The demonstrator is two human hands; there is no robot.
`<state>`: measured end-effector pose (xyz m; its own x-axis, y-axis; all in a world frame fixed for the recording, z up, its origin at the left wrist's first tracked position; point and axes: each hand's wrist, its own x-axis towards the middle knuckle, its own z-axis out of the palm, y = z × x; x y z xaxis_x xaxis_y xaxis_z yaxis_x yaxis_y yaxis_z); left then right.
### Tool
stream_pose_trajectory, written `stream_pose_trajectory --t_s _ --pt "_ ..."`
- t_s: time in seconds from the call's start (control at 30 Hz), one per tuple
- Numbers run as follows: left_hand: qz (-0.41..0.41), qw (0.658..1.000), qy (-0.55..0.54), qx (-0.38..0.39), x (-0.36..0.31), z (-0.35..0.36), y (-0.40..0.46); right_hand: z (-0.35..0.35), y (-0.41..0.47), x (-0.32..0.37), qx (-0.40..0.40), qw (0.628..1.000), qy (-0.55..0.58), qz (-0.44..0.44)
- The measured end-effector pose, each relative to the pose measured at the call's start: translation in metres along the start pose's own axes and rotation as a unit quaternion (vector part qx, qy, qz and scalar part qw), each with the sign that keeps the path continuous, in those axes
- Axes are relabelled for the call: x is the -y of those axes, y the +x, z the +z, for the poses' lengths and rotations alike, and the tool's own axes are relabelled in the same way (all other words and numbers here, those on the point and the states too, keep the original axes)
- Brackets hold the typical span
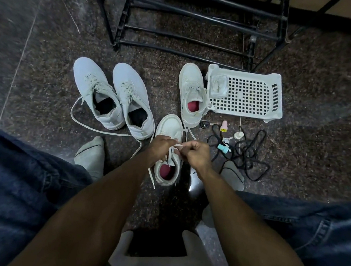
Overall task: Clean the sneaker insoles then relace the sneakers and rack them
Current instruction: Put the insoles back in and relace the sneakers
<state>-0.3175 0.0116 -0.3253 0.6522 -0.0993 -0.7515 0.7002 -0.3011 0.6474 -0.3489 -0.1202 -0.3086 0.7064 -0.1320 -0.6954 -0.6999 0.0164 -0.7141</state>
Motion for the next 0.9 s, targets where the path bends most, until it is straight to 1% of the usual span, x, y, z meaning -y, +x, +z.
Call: stream_pose_trajectory --t_s 0.07,0.13,0.2,0.33,0.4,0.5,0.57,0.63,0.67,0.73,0.83,0.9 --pt "-0.009 0.999 -0.043 -0.005 0.000 -0.001 -0.001 -0.009 -0.003 0.003 0.008 1.000 -0.025 0.011" --pt "-0.017 0.998 -0.067 -0.005 0.001 -0.001 -0.002 -0.020 -0.009 0.008 0.061 0.995 -0.066 0.042" --pt "-0.021 0.998 -0.066 -0.013 0.000 0.002 -0.003 -0.027 -0.012 0.014 0.116 0.982 -0.132 0.065" --pt "0.005 0.996 -0.083 -0.034 -0.002 0.007 -0.005 -0.016 -0.015 0.019 0.173 0.956 -0.227 0.062" --pt "0.000 0.994 -0.099 -0.046 -0.004 0.006 -0.006 -0.009 -0.019 0.019 0.187 0.943 -0.270 0.043" --pt "-0.017 0.992 -0.113 -0.045 -0.005 0.005 -0.007 -0.004 -0.018 0.013 0.167 0.943 -0.288 0.006" --pt "-0.022 0.992 -0.121 -0.035 -0.005 0.005 -0.006 0.000 -0.012 0.005 0.150 0.939 -0.306 -0.043" --pt "-0.020 0.995 -0.097 -0.034 -0.006 0.005 -0.006 0.005 -0.006 -0.004 0.113 0.940 -0.306 -0.097" --pt "-0.014 0.996 -0.084 -0.031 -0.007 0.005 -0.007 0.008 -0.002 -0.008 0.095 0.946 -0.291 -0.109" --pt "-0.013 0.997 -0.066 -0.033 -0.009 0.004 -0.007 0.012 0.004 -0.013 0.072 0.960 -0.250 -0.100" --pt "-0.012 0.998 -0.041 -0.038 -0.010 0.001 -0.005 0.015 0.010 -0.016 0.056 0.976 -0.201 -0.064" --pt "0.021 0.999 0.015 -0.047 -0.009 -0.003 -0.005 0.016 0.014 -0.018 0.046 0.980 -0.187 -0.041"
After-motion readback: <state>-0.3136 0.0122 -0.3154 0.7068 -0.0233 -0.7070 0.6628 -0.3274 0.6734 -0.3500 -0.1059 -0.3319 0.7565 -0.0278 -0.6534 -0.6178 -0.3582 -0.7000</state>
